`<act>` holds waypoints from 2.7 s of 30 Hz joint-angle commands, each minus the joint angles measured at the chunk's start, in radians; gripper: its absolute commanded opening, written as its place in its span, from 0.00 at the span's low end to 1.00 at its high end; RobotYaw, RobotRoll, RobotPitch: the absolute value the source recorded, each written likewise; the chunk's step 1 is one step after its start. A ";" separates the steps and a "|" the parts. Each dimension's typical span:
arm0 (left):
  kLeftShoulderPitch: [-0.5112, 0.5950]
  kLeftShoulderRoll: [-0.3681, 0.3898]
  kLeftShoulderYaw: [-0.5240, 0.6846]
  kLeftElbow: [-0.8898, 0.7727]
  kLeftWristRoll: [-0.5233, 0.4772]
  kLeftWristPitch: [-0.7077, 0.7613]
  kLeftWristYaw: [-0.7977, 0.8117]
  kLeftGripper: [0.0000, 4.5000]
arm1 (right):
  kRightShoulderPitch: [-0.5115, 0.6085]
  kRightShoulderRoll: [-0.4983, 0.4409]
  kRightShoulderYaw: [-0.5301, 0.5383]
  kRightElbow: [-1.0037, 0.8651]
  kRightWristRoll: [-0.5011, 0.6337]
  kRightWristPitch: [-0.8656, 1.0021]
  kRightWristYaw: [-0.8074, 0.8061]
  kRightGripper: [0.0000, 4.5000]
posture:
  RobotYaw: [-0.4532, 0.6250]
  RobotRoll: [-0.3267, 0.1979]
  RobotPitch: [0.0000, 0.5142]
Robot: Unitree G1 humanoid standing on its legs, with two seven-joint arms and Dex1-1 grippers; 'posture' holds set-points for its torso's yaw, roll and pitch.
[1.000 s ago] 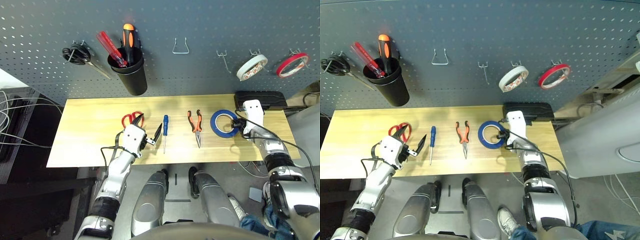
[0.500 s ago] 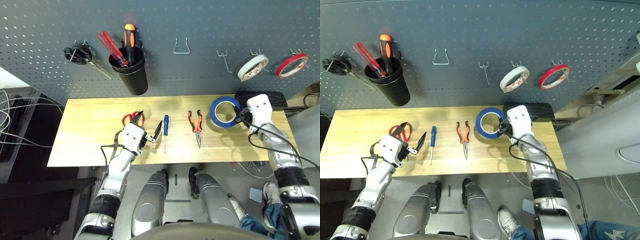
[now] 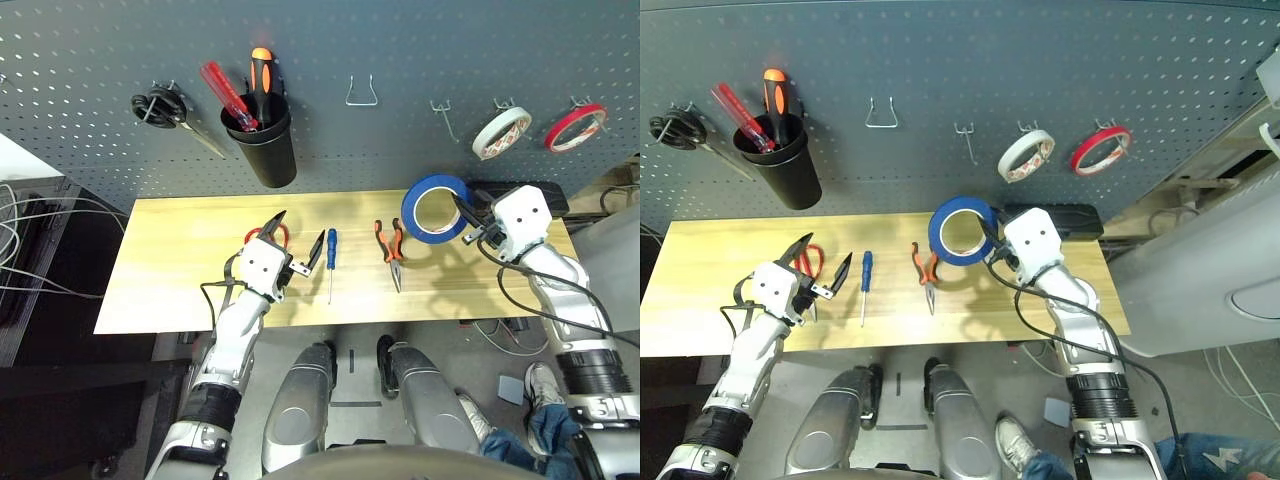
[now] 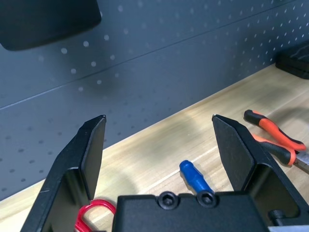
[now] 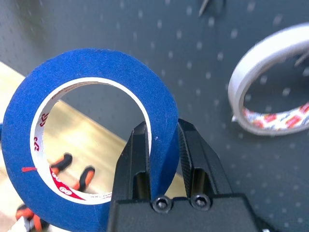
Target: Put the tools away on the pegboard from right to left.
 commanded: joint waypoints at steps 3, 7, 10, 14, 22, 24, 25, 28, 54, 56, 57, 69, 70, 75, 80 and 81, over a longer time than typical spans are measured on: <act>0.008 -0.003 0.001 0.013 0.000 -0.004 -0.008 1.00 | -0.016 0.015 -0.012 -0.016 0.013 -0.054 -0.019 0.16 | 0.48 0.62 0.46; 0.002 -0.001 0.003 0.017 -0.002 -0.007 -0.013 1.00 | -0.028 0.009 -0.013 -0.032 0.009 -0.094 -0.021 0.16 | 0.48 0.62 0.46; 0.000 -0.001 0.002 0.019 -0.002 -0.009 -0.015 1.00 | -0.034 0.007 -0.008 -0.038 0.012 -0.109 -0.016 0.16 | 0.48 0.62 0.46; -0.005 -0.001 0.003 0.022 -0.002 -0.010 -0.017 1.00 | -0.046 0.010 -0.009 -0.052 0.014 -0.130 -0.021 0.16 | 0.48 0.62 0.47; -0.007 -0.003 0.002 0.023 -0.001 -0.011 -0.017 1.00 | -0.058 0.012 -0.023 -0.084 0.004 -0.146 -0.062 0.16 | 0.47 0.62 0.47; -0.007 -0.002 0.002 0.023 -0.002 -0.011 -0.018 1.00 | -0.060 0.010 -0.025 -0.087 0.005 -0.145 -0.067 0.16 | 0.47 0.62 0.47; -0.007 -0.002 0.002 0.023 -0.002 -0.011 -0.018 1.00 | -0.062 0.009 -0.031 -0.081 0.003 -0.151 -0.076 0.16 | 0.47 0.62 0.48; -0.007 -0.001 0.002 0.023 -0.002 -0.011 -0.019 1.00 | -0.068 0.006 -0.045 -0.074 -0.005 -0.150 -0.097 0.16 | 0.47 0.62 0.48; -0.023 -0.010 -0.002 0.023 0.005 -0.008 -0.013 1.00 | -0.328 0.053 -0.016 0.360 -0.159 -0.150 -0.321 0.16 | 0.50 0.62 0.48; -0.023 -0.010 -0.001 0.022 0.006 -0.006 -0.011 1.00 | -0.367 0.060 -0.007 0.421 -0.162 -0.172 -0.323 0.16 | 0.51 0.62 0.48; -0.023 -0.010 -0.001 0.022 0.007 -0.005 -0.010 1.00 | -0.381 0.062 -0.005 0.444 -0.162 -0.182 -0.322 0.16 | 0.52 0.62 0.48; -0.008 -0.011 0.001 0.008 0.011 -0.003 0.000 1.00 | -0.381 0.070 0.013 0.502 -0.129 -0.240 -0.267 0.54 | 0.52 0.62 0.48; -0.008 -0.010 0.001 0.006 0.012 -0.002 -0.001 1.00 | -0.355 0.066 0.009 0.466 -0.117 -0.235 -0.252 0.60 | 0.52 0.62 0.49; -0.009 -0.001 -0.006 0.001 0.012 -0.003 -0.018 1.00 | -0.208 0.039 -0.015 0.245 -0.062 -0.161 -0.192 0.97 | 0.51 0.62 0.50; -0.012 0.013 -0.027 -0.007 0.002 0.004 -0.073 1.00 | -0.014 0.015 -0.037 -0.039 0.007 -0.032 -0.143 0.99 | 0.49 0.62 0.51; -0.012 0.016 -0.035 -0.013 0.000 0.010 -0.088 1.00 | 0.022 0.016 -0.036 -0.076 0.016 0.002 -0.135 0.99 | 0.49 0.62 0.51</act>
